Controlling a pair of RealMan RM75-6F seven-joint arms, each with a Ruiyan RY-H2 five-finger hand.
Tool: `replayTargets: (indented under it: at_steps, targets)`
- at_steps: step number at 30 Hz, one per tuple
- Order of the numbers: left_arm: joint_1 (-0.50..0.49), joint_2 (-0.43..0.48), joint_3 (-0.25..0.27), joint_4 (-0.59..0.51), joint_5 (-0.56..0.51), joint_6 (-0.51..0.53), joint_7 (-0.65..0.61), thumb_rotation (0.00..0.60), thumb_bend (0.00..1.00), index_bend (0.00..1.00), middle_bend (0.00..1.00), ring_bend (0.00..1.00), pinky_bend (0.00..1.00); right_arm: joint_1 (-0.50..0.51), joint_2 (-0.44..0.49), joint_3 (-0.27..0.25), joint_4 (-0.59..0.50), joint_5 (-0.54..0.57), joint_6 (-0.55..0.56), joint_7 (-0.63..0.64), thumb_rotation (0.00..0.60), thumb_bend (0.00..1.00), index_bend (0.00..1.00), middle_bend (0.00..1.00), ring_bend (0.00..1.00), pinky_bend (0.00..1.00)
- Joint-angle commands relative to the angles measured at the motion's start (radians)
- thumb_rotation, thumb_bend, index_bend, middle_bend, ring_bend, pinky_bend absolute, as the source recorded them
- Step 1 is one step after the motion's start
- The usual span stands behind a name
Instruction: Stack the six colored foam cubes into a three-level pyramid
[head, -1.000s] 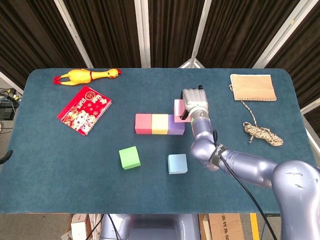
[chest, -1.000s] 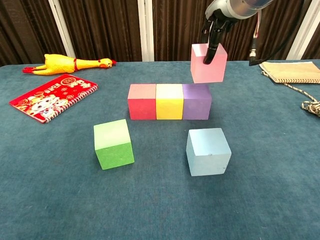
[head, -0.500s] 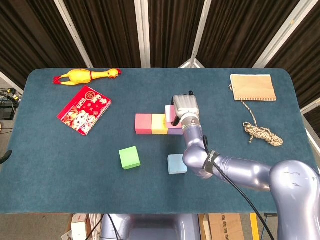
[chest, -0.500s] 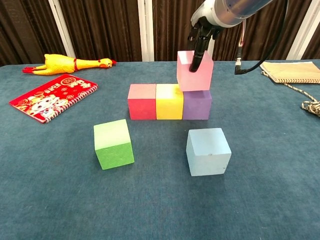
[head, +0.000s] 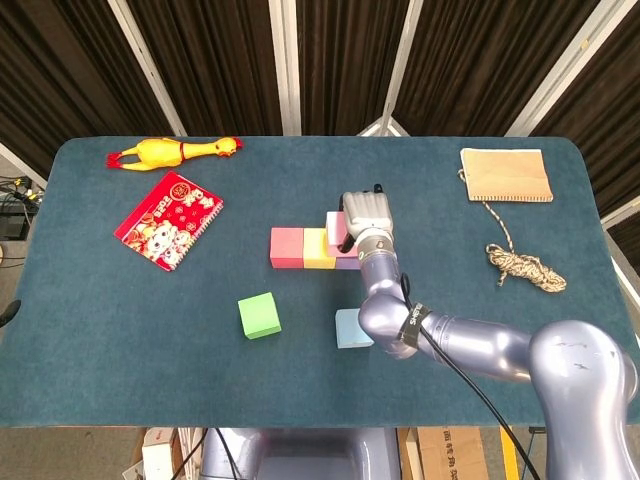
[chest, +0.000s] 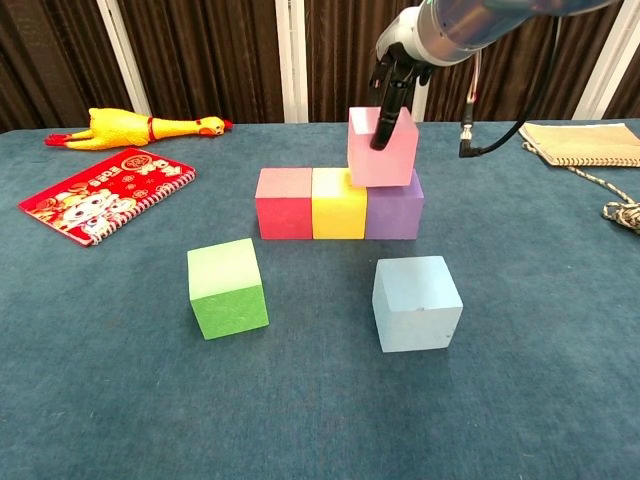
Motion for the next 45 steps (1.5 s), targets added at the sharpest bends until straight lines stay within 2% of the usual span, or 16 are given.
replayTargets:
  at_steps: [1, 26, 45]
  targets:
    - [0.000, 0.000, -0.001, 0.000, 0.000, 0.000, -0.001, 0.600, 0.20, 0.17, 0.16, 0.00, 0.00, -0.003, -0.016, 0.008, 0.016, -0.004, 0.002, -0.005, 0.600, 0.29, 0.47, 0.43, 0.22, 0.00]
    - [-0.003, -0.006, -0.012, 0.014, -0.015, -0.005, -0.003, 0.600, 0.20, 0.17, 0.16, 0.00, 0.00, 0.005, -0.110, 0.087, 0.110, 0.007, 0.013, -0.088, 0.600, 0.29, 0.47, 0.43, 0.22, 0.00]
    - [-0.006, -0.011, -0.014, 0.019, -0.014, -0.005, -0.001, 0.600, 0.20, 0.17, 0.16, 0.00, 0.00, -0.018, -0.120, 0.126, 0.105, 0.008, 0.042, -0.139, 0.600, 0.29, 0.47, 0.43, 0.22, 0.00]
